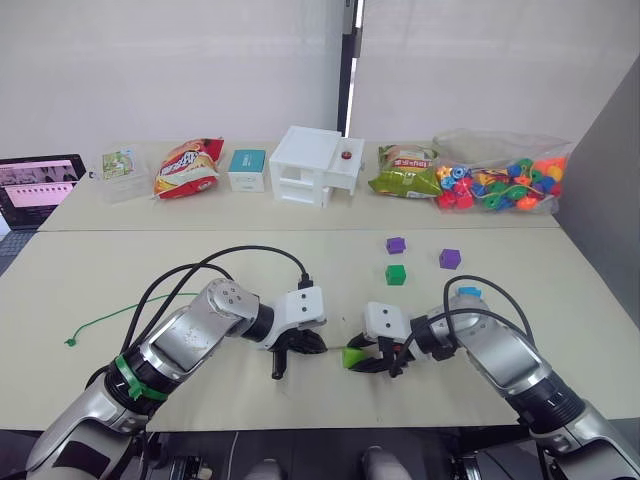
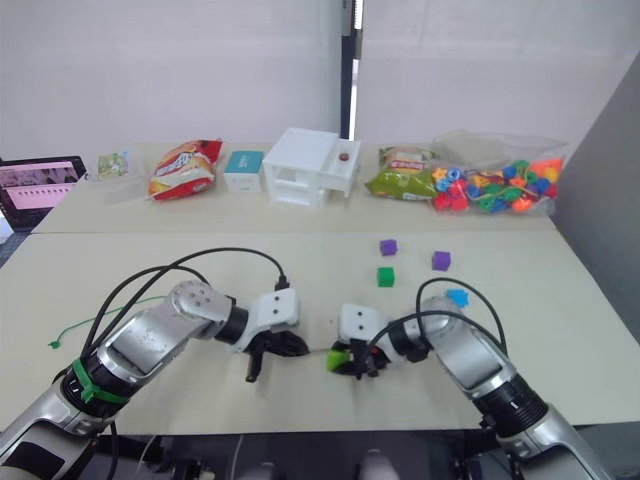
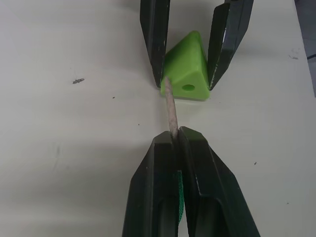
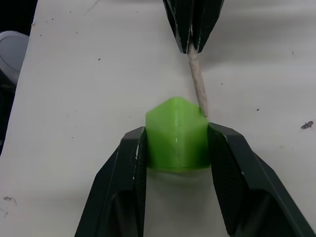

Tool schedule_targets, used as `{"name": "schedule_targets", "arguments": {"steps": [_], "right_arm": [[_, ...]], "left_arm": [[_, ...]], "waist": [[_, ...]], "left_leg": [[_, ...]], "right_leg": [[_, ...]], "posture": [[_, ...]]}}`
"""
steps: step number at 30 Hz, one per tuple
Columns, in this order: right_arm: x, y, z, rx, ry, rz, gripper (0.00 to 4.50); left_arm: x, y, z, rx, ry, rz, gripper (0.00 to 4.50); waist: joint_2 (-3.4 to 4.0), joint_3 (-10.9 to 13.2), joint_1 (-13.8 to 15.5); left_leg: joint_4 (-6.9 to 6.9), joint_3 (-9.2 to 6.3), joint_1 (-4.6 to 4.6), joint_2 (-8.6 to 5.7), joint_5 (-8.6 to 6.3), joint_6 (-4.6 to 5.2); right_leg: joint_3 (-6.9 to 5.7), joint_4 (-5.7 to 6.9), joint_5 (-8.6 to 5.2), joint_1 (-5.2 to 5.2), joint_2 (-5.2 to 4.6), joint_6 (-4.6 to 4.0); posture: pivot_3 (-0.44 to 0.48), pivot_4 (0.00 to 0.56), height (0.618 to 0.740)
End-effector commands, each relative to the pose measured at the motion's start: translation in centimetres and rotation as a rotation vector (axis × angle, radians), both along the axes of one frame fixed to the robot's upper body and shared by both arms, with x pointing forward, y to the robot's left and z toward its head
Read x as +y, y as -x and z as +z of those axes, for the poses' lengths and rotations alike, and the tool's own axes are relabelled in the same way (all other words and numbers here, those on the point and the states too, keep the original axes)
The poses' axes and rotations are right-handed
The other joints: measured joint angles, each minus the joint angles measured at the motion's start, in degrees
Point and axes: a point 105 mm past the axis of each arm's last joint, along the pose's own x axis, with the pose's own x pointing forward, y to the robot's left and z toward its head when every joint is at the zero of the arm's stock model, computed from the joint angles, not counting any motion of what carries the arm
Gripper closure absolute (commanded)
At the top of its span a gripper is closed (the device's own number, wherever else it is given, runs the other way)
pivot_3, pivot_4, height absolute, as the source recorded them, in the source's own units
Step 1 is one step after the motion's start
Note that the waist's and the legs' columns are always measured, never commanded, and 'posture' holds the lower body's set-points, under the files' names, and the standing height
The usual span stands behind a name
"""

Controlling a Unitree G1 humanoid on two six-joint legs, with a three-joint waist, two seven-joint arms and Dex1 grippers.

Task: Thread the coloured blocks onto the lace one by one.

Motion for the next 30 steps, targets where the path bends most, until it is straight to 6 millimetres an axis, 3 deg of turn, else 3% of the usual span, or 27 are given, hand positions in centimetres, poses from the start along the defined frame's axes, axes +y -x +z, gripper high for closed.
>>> {"name": "schedule_targets", "arguments": {"steps": [1,30], "right_arm": [[-0.33,-0.31,-0.21,-0.024,0.048,-0.031,3.2],[0.48,0.35,-0.2,-0.02,0.133,-0.079,3.2]], "left_arm": [[-0.1,0.4,0.64,-0.01,-0.016,-0.03,4.5],[-0.7,0.83,-0.16,0.021,-0.058,-0.056,4.5]], "waist": [[0.0,0.0,0.0],[-0.01,0.0,0.0]], "left_leg": [[0.0,0.0,0.0,0.0,0.0,0.0],[0.02,-0.01,0.03,0.0,0.0,0.0]], "right_leg": [[0.0,0.01,0.0,0.0,0.0,0.0],[0.0,0.03,0.0,0.03,0.01,0.0]], "posture": [[0.0,0.15,0.74],[0.0,0.15,0.74]]}}
